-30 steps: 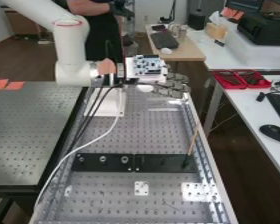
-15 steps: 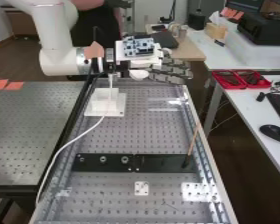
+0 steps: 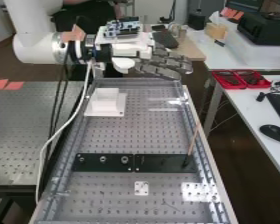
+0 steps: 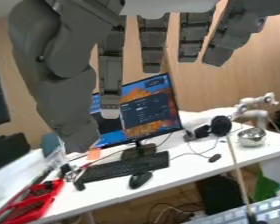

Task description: Grab the drill bit and place it in the clear container

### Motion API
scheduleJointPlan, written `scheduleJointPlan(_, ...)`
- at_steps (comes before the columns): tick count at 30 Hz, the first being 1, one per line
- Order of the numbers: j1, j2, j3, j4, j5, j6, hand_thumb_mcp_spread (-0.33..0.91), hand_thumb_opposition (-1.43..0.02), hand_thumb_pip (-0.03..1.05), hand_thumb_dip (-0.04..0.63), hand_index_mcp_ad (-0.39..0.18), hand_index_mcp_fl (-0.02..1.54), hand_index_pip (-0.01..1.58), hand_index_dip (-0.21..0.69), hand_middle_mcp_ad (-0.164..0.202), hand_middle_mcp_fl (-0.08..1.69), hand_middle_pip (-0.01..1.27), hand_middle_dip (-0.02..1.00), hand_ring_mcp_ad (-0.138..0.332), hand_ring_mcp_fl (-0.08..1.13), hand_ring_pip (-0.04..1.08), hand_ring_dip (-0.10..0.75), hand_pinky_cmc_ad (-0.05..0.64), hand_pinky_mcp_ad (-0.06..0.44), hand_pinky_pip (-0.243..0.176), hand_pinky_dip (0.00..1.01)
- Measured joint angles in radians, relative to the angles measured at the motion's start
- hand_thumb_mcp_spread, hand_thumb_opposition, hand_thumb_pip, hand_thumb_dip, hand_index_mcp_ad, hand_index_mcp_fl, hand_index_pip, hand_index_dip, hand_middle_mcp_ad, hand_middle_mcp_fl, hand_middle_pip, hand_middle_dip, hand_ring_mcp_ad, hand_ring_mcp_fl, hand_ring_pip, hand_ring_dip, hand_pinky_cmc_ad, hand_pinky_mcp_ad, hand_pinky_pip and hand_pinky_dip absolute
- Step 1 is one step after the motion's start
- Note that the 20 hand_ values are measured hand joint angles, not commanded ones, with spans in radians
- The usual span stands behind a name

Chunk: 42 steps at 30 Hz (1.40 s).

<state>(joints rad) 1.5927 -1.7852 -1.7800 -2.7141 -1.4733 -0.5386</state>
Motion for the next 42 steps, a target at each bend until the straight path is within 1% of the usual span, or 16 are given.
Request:
scheduleJointPlan(4, -0.013, 0.019, -0.002, -0.021, 0.01, -0.032, 0.41, -0.87, 0.59, 0.267, -0.168, 0.35, 0.77, 0.11, 0.063, 0.08, 0.13, 0.17, 0.168, 0.0, 0.11, 0.023, 0.293, 0.178, -0.075, 0.2)
scheduleJointPlan(6, -0.018, 0.032, -0.003, -0.033, 0.04, -0.056, 0.41, -0.87, 0.59, 0.267, -0.168, 0.35, 0.77, 0.11, 0.063, 0.08, 0.13, 0.17, 0.164, 0.0, 0.11, 0.023, 0.293, 0.178, -0.075, 0.2)
scheduleJointPlan(8, -0.023, 0.039, -0.003, -0.04, 0.059, -0.068, 0.41, -0.87, 0.59, 0.267, -0.168, 0.35, 0.77, 0.11, 0.063, 0.08, 0.13, 0.17, 0.164, 0.0, 0.11, 0.023, 0.293, 0.182, -0.075, 0.2)
scheduleJointPlan(12, -0.029, 0.054, 0.0, -0.057, 0.037, -0.097, 0.41, -0.87, 0.59, 0.267, -0.164, 0.35, 0.77, 0.11, 0.063, 0.08, 0.13, 0.17, 0.162, 0.0, 0.11, 0.023, 0.293, 0.182, -0.075, 0.21)
scheduleJointPlan(14, -0.03, 0.061, 0.004, -0.068, 0.042, -0.113, 0.41, -0.87, 0.59, 0.267, -0.176, 0.35, 0.77, 0.11, 0.063, 0.08, 0.13, 0.17, 0.162, 0.0, 0.11, 0.023, 0.293, 0.182, -0.075, 0.21)
scheduleJointPlan(16, -0.033, 0.066, 0.008, -0.077, 0.061, -0.126, 0.41, -0.87, 0.59, 0.267, -0.157, 0.35, 0.76, 0.11, 0.063, 0.08, 0.13, 0.17, 0.162, 0.0, 0.11, 0.023, 0.293, 0.178, -0.075, 0.21)
scheduleJointPlan(18, -0.034, 0.073, 0.018, -0.096, 0.066, -0.141, 0.4, -0.87, 0.59, 0.267, -0.154, 0.35, 0.76, 0.11, 0.063, 0.08, 0.13, 0.17, 0.164, 0.0, 0.11, 0.023, 0.293, 0.178, -0.075, 0.21)
scheduleJointPlan(22, -0.037, 0.079, 0.033, -0.123, 0.05, -0.15, 0.4, -0.87, 0.59, 0.267, -0.159, 0.35, 0.76, 0.11, 0.063, 0.08, 0.13, 0.17, 0.164, 0.0, 0.11, 0.023, 0.293, 0.176, -0.075, 0.21)
scheduleJointPlan(23, -0.037, 0.081, 0.04, -0.137, 0.047, -0.152, 0.4, -0.87, 0.59, 0.267, -0.164, 0.35, 0.76, 0.11, 0.063, 0.08, 0.13, 0.17, 0.164, 0.0, 0.11, 0.023, 0.293, 0.18, -0.075, 0.21)
scheduleJointPlan(27, -0.036, 0.083, 0.075, -0.207, 0.061, -0.154, 0.4, -0.87, 0.59, 0.267, -0.152, 0.36, 0.72, 0.11, 0.065, 0.08, 0.13, 0.17, 0.164, 0.0, 0.11, 0.023, 0.293, 0.178, -0.075, 0.22)
scheduleJointPlan(30, -0.039, 0.082, 0.1, -0.253, 0.027, -0.157, 0.4, -0.87, 0.58, 0.267, -0.152, 0.36, 0.69, 0.11, 0.065, 0.09, 0.13, 0.17, 0.164, 0.0, 0.11, 0.023, 0.297, 0.178, -0.075, 0.23)
scheduleJointPlan(32, -0.039, 0.081, 0.11, -0.273, 0.016, -0.157, 0.4, -0.87, 0.58, 0.267, -0.166, 0.36, 0.67, 0.11, 0.059, 0.09, 0.13, 0.17, 0.161, 0.0, 0.11, 0.023, 0.295, 0.18, -0.075, 0.23)
scheduleJointPlan(36, -0.037, 0.078, 0.143, -0.34, 0.042, -0.15, 0.39, -0.85, 0.56, 0.267, -0.15, 0.36, 0.63, 0.112, 0.065, 0.09, 0.13, 0.17, 0.164, 0.0, 0.11, 0.023, 0.314, 0.183, -0.075, 0.24)
scheduleJointPlan(38, -0.036, 0.078, 0.145, -0.346, 0.044, -0.15, 0.4, -0.86, 0.56, 0.267, -0.147, 0.38, 0.61, 0.126, 0.061, 0.08, 0.13, 0.17, 0.164, 0.0, 0.11, 0.023, 0.314, 0.183, -0.075, 0.24)
scheduleJointPlan(40, -0.037, 0.078, 0.147, -0.346, 0.034, -0.15, 0.4, -0.85, 0.56, 0.267, -0.147, 0.37, 0.59, 0.119, 0.063, 0.08, 0.14, 0.17, 0.164, 0.0, 0.11, 0.023, 0.314, 0.185, -0.073, 0.25)
scheduleJointPlan(42, -0.038, 0.078, 0.147, -0.345, 0.008, -0.151, 0.4, -0.85, 0.53, 0.267, -0.15, 0.38, 0.58, 0.126, 0.059, 0.08, 0.13, 0.17, 0.162, 0.0, 0.11, 0.023, 0.314, 0.183, -0.087, 0.24)
